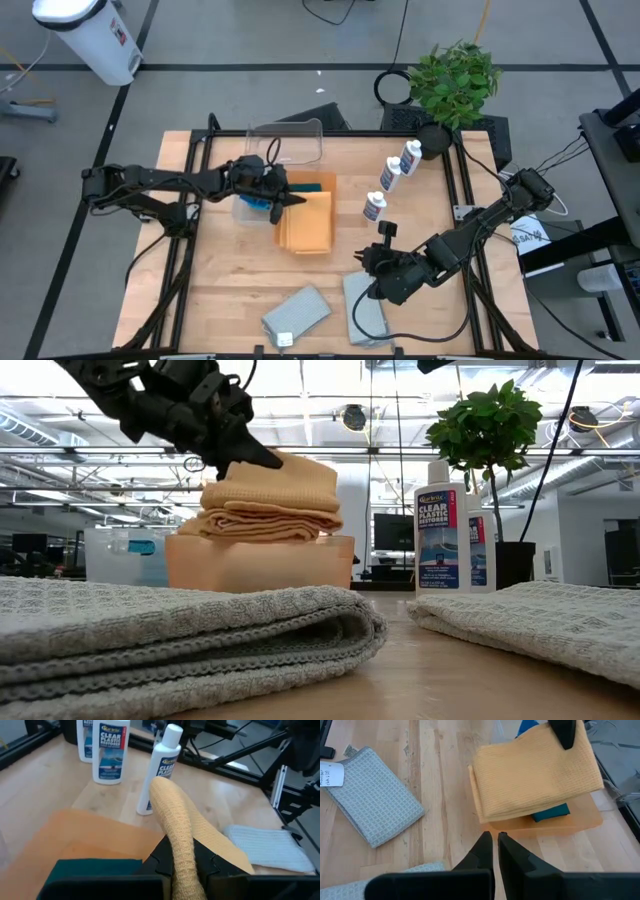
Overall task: Pick & Place Kitchen Items
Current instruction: Put the yellow towel into the orange bin
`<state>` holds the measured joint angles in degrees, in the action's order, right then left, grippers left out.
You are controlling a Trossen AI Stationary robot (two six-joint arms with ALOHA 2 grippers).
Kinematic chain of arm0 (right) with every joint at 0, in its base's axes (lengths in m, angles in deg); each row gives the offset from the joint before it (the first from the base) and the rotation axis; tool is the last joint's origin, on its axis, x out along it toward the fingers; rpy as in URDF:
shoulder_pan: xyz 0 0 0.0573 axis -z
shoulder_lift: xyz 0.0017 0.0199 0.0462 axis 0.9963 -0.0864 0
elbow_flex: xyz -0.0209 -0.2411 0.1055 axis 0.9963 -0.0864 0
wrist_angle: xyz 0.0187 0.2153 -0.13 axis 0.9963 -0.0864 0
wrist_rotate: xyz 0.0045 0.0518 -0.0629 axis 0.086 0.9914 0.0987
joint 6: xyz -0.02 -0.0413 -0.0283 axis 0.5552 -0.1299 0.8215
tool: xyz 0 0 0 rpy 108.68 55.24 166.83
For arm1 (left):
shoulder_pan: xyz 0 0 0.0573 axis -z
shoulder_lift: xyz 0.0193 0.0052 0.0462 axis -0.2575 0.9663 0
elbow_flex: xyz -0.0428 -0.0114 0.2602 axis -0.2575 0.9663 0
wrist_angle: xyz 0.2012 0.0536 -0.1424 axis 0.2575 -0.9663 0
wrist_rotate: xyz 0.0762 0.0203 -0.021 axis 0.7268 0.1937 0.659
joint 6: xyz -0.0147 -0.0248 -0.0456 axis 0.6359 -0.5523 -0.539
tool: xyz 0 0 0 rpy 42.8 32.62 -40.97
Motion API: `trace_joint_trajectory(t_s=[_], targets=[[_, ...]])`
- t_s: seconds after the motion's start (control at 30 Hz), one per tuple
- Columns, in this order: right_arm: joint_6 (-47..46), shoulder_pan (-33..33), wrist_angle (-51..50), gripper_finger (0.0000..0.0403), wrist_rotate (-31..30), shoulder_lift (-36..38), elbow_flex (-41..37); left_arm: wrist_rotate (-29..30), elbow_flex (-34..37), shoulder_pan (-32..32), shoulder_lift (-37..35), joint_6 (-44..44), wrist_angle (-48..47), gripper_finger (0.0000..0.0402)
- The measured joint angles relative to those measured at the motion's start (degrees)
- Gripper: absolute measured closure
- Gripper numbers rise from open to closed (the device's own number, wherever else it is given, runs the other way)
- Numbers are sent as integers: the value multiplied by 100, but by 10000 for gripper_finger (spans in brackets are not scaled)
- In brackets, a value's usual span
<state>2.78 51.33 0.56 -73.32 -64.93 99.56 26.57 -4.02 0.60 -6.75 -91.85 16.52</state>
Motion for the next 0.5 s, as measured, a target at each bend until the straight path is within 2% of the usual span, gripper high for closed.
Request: trace_joint_trajectory(t_s=[0.2,0.5], targets=[[0,0,15,401,-3,0,0,-7,385,-89,0,-5,557,378],[0,92,15,401,-9,0,0,-17,451,-257,2,-57,560,375]])
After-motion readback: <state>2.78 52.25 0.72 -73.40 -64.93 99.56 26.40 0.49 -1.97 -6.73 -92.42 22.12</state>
